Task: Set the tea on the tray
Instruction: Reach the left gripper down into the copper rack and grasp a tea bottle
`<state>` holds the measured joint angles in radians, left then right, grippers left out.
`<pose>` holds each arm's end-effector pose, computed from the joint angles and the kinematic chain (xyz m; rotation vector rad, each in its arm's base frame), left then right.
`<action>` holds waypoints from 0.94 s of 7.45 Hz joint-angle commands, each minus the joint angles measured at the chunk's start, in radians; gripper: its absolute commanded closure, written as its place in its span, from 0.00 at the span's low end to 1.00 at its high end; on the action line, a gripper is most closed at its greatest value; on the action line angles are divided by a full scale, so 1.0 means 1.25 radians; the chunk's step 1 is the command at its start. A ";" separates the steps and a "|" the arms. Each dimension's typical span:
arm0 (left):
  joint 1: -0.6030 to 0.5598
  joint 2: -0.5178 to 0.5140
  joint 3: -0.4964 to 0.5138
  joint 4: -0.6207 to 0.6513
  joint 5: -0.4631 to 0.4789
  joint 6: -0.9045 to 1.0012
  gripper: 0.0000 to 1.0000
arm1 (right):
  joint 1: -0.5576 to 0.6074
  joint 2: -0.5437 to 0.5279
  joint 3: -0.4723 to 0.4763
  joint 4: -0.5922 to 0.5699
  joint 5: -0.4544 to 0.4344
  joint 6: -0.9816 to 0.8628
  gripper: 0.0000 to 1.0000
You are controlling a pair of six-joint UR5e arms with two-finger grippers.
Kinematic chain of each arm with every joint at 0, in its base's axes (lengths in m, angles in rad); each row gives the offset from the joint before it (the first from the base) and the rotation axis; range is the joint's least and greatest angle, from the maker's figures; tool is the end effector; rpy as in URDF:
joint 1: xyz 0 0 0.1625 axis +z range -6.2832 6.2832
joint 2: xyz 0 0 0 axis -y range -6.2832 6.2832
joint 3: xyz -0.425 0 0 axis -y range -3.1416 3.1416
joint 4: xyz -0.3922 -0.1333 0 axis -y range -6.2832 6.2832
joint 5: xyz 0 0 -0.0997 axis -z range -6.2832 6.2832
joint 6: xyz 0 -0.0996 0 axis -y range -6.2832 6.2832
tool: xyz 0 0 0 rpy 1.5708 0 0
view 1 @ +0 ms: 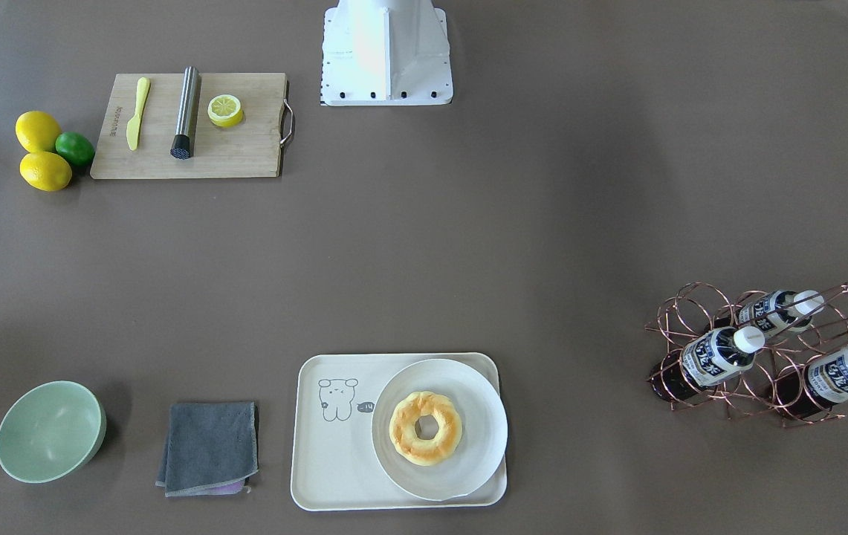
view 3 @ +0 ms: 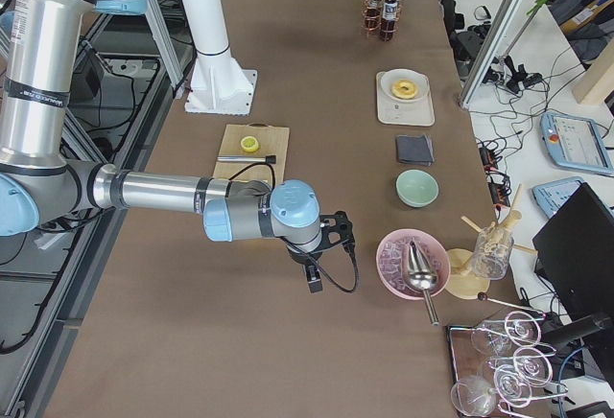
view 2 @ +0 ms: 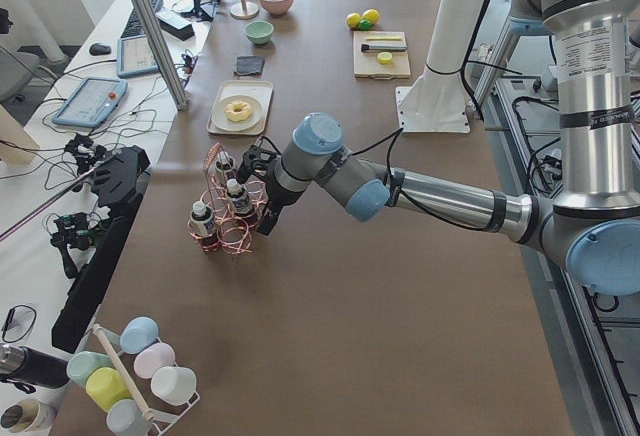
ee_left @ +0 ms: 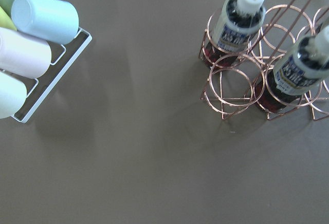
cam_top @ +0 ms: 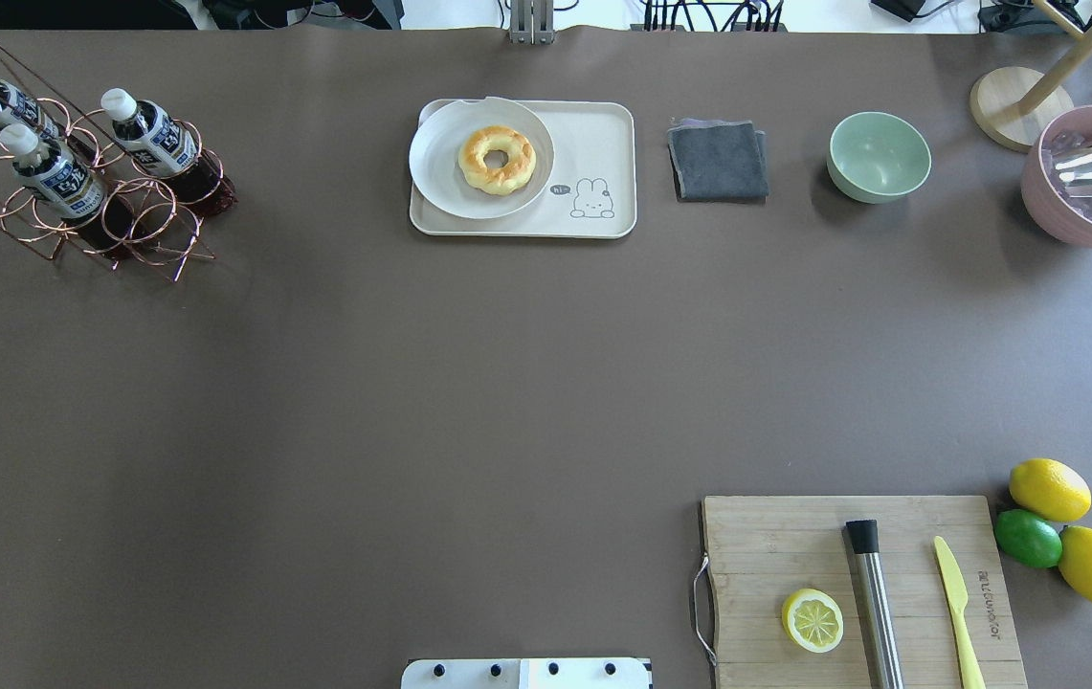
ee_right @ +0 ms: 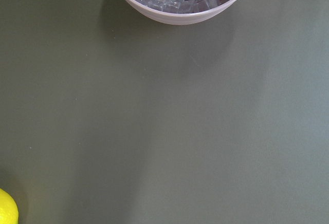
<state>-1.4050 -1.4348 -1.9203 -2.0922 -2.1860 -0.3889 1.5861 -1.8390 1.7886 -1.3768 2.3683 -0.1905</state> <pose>0.0002 -0.4605 0.4940 0.5221 0.7575 0.0188 0.0680 -0.3867 0.6467 0.2174 -0.7795 -0.2228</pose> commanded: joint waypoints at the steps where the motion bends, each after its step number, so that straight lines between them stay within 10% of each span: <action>1: 0.068 -0.052 0.022 -0.005 0.052 -0.004 0.03 | 0.000 -0.008 0.001 0.001 -0.006 -0.001 0.00; 7: 0.191 -0.159 0.115 -0.086 0.119 -0.133 0.05 | 0.000 -0.005 0.003 0.001 -0.015 0.008 0.00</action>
<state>-1.1799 -1.5907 -1.8165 -2.1821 -2.0414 -0.5469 1.5861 -1.8484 1.7931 -1.3760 2.3585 -0.1832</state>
